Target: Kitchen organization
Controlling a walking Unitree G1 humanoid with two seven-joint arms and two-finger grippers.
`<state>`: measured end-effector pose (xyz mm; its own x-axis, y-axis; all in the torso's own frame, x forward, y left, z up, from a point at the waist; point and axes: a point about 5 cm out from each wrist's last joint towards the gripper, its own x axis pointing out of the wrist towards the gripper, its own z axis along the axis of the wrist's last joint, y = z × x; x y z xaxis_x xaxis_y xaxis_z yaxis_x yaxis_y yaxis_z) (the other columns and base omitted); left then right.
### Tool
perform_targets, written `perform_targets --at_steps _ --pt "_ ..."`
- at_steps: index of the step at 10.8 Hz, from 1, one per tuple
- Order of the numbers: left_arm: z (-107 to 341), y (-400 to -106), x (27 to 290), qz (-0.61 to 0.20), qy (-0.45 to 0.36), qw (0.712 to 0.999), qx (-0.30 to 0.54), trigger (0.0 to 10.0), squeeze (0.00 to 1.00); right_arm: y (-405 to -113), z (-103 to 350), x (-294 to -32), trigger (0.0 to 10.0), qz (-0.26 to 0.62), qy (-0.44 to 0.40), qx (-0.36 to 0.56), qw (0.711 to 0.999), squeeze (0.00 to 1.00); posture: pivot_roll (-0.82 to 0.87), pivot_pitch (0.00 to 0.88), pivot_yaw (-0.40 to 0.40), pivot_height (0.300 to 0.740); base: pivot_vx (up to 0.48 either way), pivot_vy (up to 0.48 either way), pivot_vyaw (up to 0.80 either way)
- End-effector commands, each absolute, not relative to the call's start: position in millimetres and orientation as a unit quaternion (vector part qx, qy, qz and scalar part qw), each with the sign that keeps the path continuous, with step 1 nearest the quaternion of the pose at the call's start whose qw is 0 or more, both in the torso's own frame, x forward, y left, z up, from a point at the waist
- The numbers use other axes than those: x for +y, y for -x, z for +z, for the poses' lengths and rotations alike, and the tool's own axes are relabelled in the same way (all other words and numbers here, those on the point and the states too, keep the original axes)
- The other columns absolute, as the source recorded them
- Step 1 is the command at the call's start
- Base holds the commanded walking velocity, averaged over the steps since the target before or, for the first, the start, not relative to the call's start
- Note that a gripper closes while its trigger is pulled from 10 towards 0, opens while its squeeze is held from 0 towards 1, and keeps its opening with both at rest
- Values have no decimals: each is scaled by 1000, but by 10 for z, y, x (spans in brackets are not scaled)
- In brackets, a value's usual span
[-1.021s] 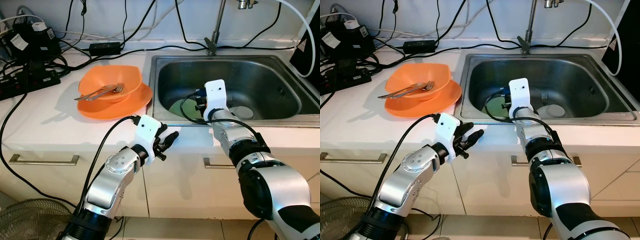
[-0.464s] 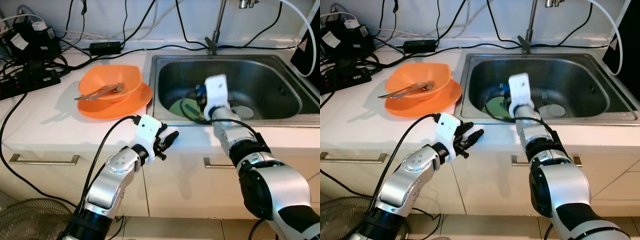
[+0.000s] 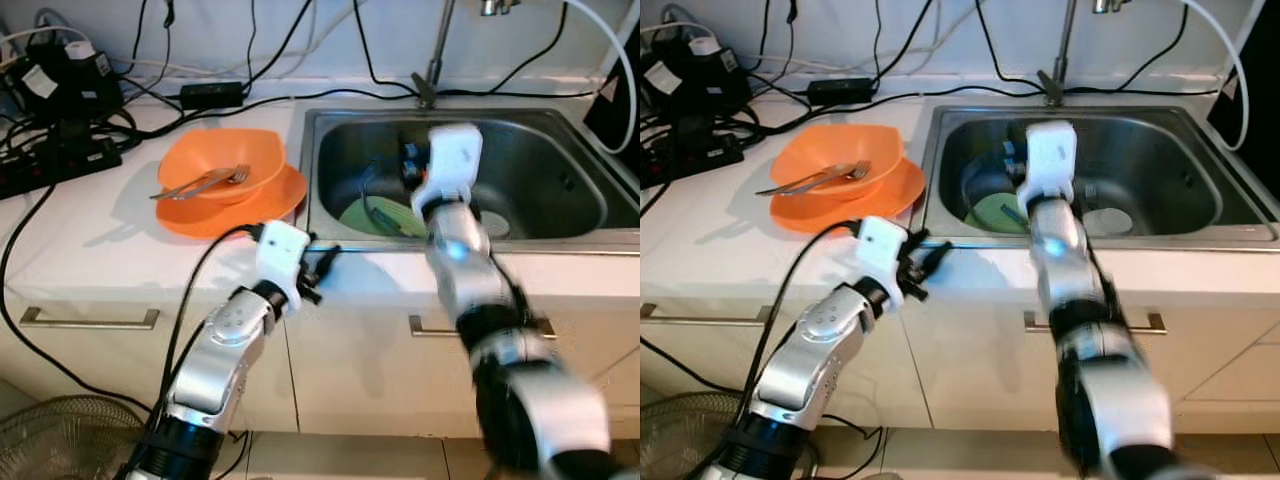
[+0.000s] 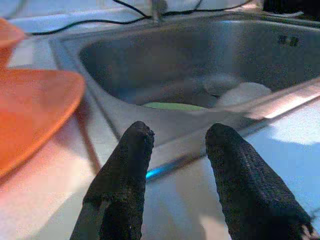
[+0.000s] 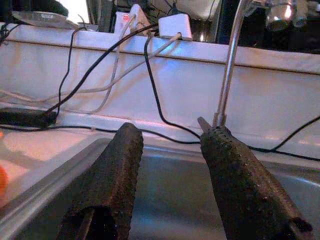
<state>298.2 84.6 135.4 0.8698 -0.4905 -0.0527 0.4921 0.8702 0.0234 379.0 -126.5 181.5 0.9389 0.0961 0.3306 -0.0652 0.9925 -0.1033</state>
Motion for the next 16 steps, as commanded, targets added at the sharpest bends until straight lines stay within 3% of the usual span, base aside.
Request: perform_targets --at_steps 1,2,8,12,16 --pt "1384 -3011 867 -241 -16 970 13 10000 0 -3732 1866 -1245 10000 47 35 -198 979 0 121 0 29 740 0 0 0" --pt "1378 -3013 893 -231 -12 973 8 10000 0 -3521 1676 -1290 10000 50 39 -197 978 0 111 0 31 740 0 0 0" --pt "1367 -3028 927 -205 -15 979 -16 10000 0 -3254 1468 -1114 10000 70 22 -164 984 0 110 0 31 740 0 0 0" --pt "1868 -3056 1228 -69 -22 980 -187 10000 0 -3231 1435 -969 10000 84 13 -150 985 0 132 0 25 740 0 0 0" --pt "1874 -2953 1600 28 -60 976 -207 10000 0 -3227 1431 -949 10000 82 13 -148 985 0 131 0 32 740 0 0 0"
